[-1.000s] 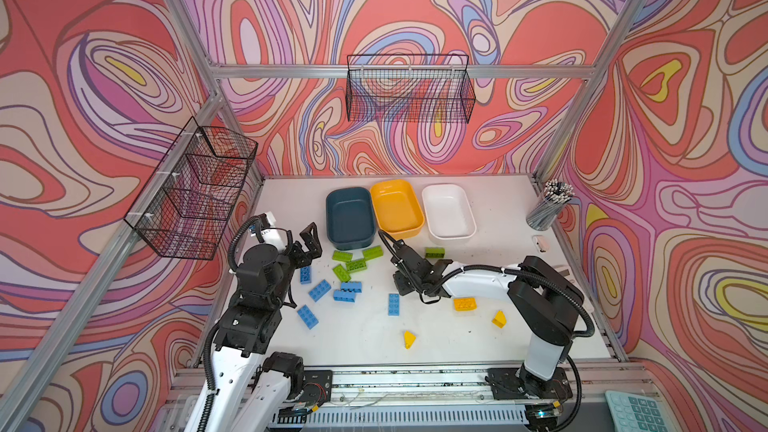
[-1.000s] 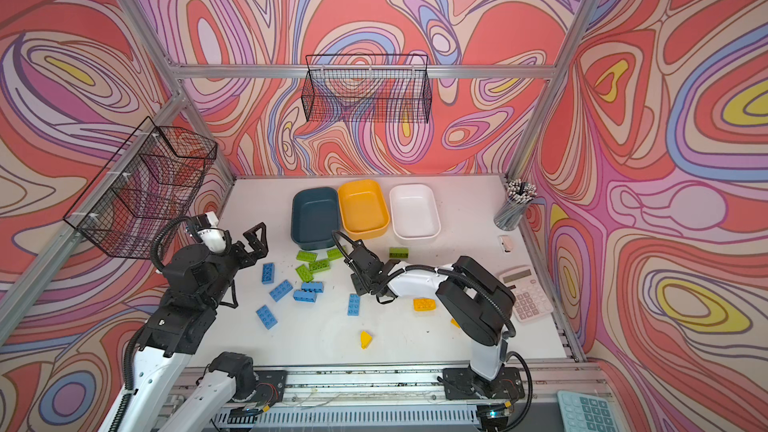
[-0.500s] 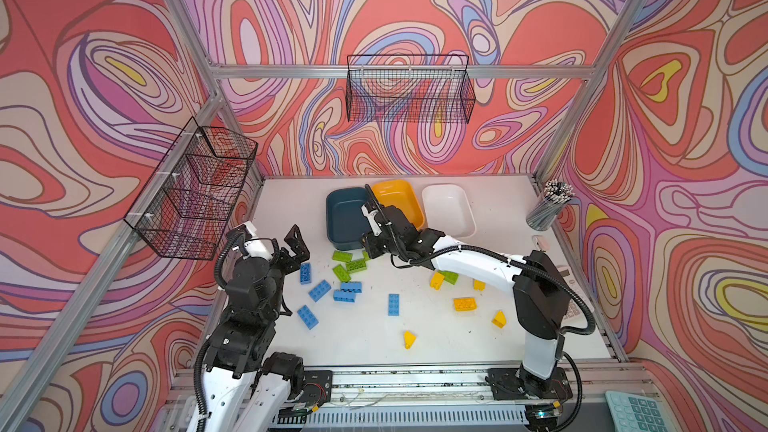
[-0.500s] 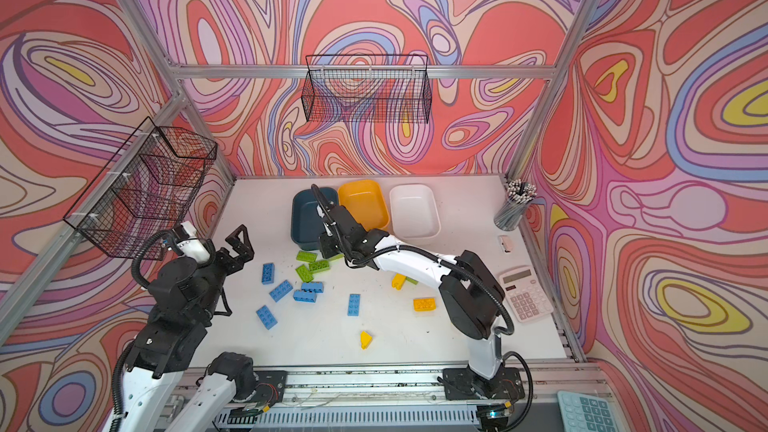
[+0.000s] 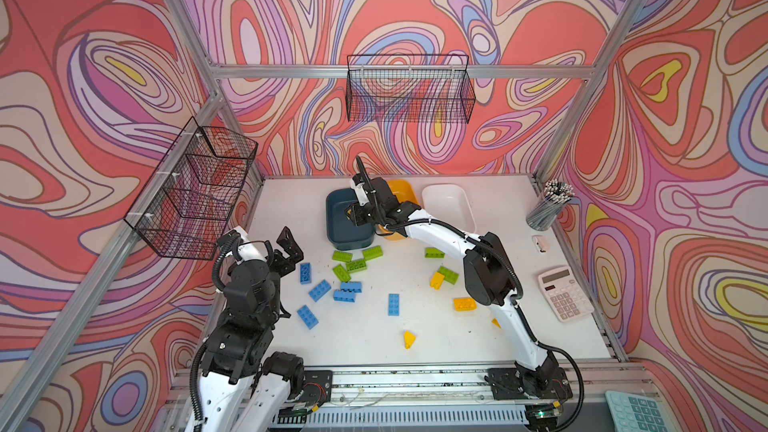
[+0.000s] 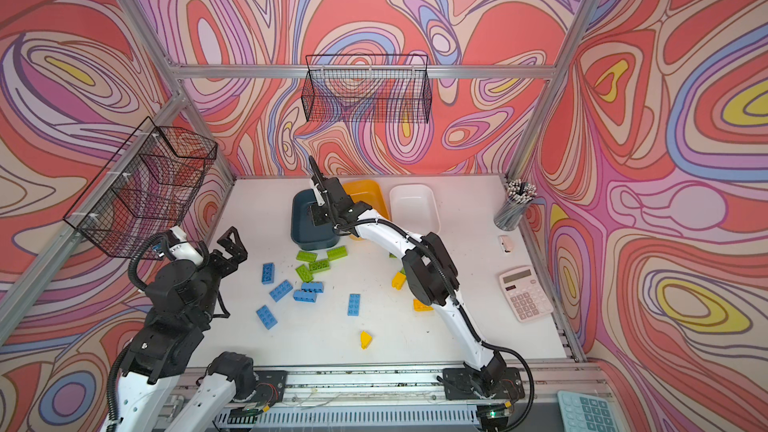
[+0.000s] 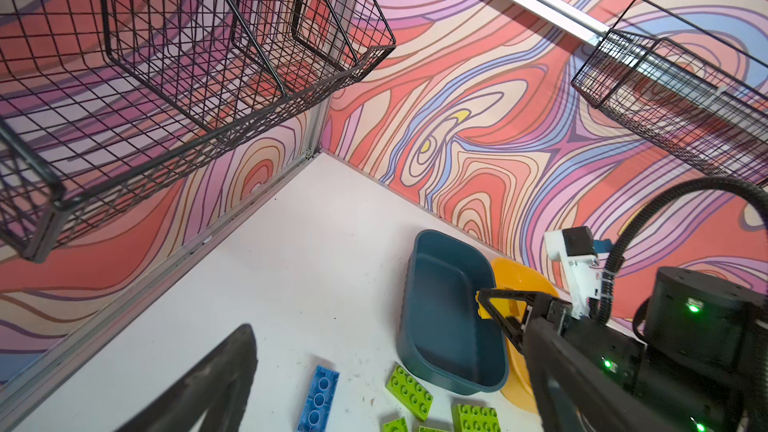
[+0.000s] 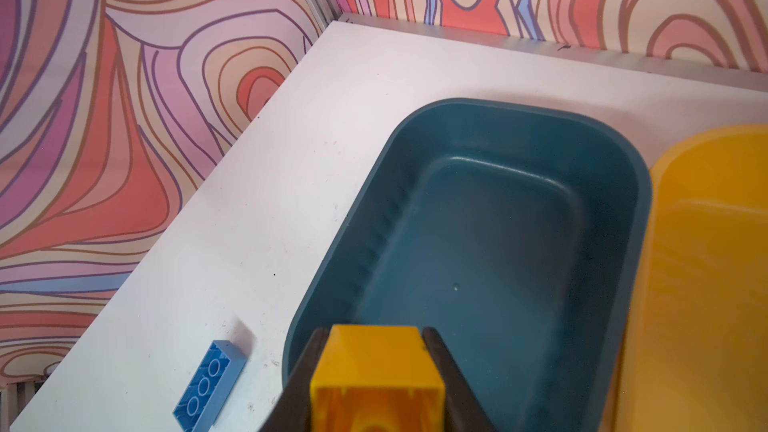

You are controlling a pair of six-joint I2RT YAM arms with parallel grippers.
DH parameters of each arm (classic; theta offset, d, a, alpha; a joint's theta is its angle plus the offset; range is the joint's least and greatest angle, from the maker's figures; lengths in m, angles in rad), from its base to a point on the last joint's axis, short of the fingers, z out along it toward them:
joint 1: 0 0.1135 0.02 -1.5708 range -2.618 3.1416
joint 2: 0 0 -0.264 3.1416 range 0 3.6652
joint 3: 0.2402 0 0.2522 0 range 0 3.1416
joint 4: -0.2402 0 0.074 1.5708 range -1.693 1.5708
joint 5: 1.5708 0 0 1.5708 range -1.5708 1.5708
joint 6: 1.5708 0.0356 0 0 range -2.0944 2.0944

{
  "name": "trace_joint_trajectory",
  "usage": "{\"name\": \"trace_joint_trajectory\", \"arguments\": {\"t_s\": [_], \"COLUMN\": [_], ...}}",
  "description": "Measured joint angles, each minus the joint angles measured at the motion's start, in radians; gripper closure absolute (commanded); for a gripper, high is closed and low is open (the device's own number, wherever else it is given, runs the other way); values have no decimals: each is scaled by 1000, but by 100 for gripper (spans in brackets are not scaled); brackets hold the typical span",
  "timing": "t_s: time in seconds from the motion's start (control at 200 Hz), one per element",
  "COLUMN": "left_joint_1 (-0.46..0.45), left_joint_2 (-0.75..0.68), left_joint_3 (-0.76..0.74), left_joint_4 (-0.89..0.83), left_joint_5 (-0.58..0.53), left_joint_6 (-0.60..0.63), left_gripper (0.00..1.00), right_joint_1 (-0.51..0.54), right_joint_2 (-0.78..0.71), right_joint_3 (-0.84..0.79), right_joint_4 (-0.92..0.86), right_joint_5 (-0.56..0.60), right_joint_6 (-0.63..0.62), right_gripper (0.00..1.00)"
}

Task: Sort the legos into containers by color
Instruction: 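Carry the yellow brick to the dark teal bin and release it, then withdraw the right arm while the left gripper reaches toward a near yellow brick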

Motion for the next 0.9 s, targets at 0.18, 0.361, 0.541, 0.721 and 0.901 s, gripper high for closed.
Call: {"name": "trace_joint_trajectory", "arguments": {"t_s": [0.18,0.361,0.541,0.721,0.901], "left_joint_1": [-9,-9,-24,-77,-225], "left_joint_2": [4,27,121,311,405], "left_joint_3": [0,1,41,172,224], "left_joint_4": [0,0,-9,-83,-182], "left_joint_5": [30,98,225,340,360], "left_joint_6": [18,48,64,74,75], "left_gripper": [0,0,0,2,5], "right_joint_1": [-21,-45,-76,-114,-154], "right_joint_2": [85,111,47,-125,-431], "right_joint_3": [108,119,-14,-236,-530], "right_joint_4": [-5,5,95,155,274], "right_joint_5": [-31,-56,-83,-96,-102], "right_joint_6": [19,50,54,46,51], "right_gripper": [64,48,33,31,29]}}
